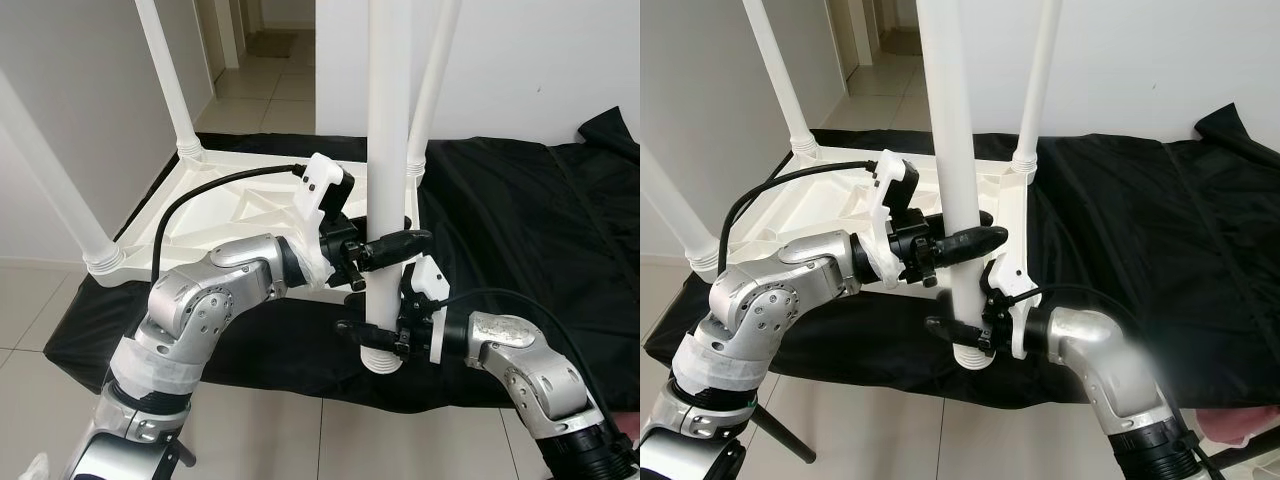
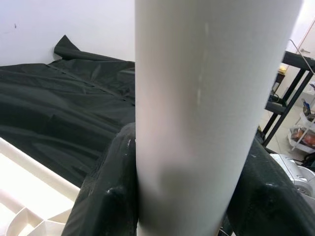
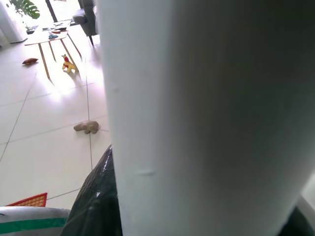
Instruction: Building children table
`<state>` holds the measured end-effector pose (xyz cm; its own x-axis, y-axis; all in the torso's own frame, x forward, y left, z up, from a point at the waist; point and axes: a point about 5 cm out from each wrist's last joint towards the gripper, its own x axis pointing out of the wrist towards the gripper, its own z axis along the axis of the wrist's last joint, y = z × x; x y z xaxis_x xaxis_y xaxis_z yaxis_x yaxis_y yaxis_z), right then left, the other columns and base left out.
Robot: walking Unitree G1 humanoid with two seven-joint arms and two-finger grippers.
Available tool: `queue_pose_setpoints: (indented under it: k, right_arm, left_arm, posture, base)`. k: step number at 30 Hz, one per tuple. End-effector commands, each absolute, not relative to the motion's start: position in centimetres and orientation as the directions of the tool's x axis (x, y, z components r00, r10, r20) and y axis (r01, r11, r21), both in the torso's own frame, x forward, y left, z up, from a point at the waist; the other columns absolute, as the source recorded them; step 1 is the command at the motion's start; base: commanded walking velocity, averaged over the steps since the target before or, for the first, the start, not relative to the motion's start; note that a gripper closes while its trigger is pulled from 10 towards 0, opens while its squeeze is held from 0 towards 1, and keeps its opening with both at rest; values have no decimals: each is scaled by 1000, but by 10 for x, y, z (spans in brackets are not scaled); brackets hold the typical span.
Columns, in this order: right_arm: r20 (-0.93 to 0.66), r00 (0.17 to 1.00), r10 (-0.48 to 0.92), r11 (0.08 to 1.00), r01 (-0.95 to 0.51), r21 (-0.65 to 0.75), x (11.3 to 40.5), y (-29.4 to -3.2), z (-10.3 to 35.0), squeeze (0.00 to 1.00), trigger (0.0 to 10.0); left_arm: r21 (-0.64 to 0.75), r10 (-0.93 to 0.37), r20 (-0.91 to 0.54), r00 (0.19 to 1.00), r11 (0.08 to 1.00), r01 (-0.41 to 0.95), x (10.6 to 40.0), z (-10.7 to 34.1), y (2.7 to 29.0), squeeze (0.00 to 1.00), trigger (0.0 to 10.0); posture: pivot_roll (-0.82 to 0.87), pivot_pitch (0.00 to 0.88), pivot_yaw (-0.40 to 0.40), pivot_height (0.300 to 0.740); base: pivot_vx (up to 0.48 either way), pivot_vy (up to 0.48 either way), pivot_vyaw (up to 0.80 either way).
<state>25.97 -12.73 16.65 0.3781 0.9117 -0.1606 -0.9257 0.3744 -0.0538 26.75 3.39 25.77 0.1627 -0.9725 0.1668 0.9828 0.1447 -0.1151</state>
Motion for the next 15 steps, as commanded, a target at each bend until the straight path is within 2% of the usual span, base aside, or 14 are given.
queue_pose_setpoints:
  k: [1,5,6,7,8,9,10,13,14,15]
  right_arm:
    - [-154,376,913,373,-926,-55,260,-126,168,0,10000]
    - [-153,375,914,372,-927,-48,260,-126,168,0,10000]
    - [-150,376,914,375,-926,-40,261,-126,168,820,10000]
    - [-150,376,914,375,-926,-40,261,-126,168,820,10000]
    - [-146,377,915,376,-926,-34,261,-126,168,1000,10000]
    - [-146,377,915,376,-926,-34,261,-126,168,1000,10000]
    - [-142,379,915,378,-925,-31,261,-125,169,1000,10000]
    - [-133,391,911,389,-920,-38,263,-125,170,1000,10000]
    - [-118,424,898,420,-905,-60,266,-126,173,0,10000]
    - [-118,424,898,420,-905,-60,266,-126,173,0,10000]
  left_arm:
    - [-61,-977,213,2,-12,998,261,267,35,0,0]
    - [-52,-980,200,4,-7,999,262,266,35,0,0]
    - [-53,-982,190,13,3,999,262,265,35,0,0]
    - [-53,-982,190,13,3,999,262,265,35,0,0]
    - [-55,-984,177,23,14,998,263,264,35,0,2824]
    - [-55,-984,177,23,14,998,263,264,35,0,2824]
    - [-52,-987,159,34,26,998,264,263,35,0,10000]
    - [-52,-987,154,52,45,998,266,265,35,0,10000]
    - [-78,-985,122,124,115,990,273,266,36,0,10000]
    - [-78,-985,122,124,115,990,273,266,36,0,10000]
  posture:
    - [-23,0,65,740]
    - [-20,0,65,740]
    - [-20,0,65,740]
    - [-20,0,65,740]
    - [-20,0,65,740]
    - [-20,0,65,740]
    - [-17,0,68,740]
    - [-19,0,71,740]
    - [-19,0,72,740]
    - [-19,0,72,740]
  base:
    - [0,0,0]
    - [0,0,0]
    - [0,0,0]
    - [0,0,0]
    - [0,0,0]
    - [0,0,0]
    - [0,0,0]
    - [0,0,0]
    - [0,0,0]
    - [0,0,0]
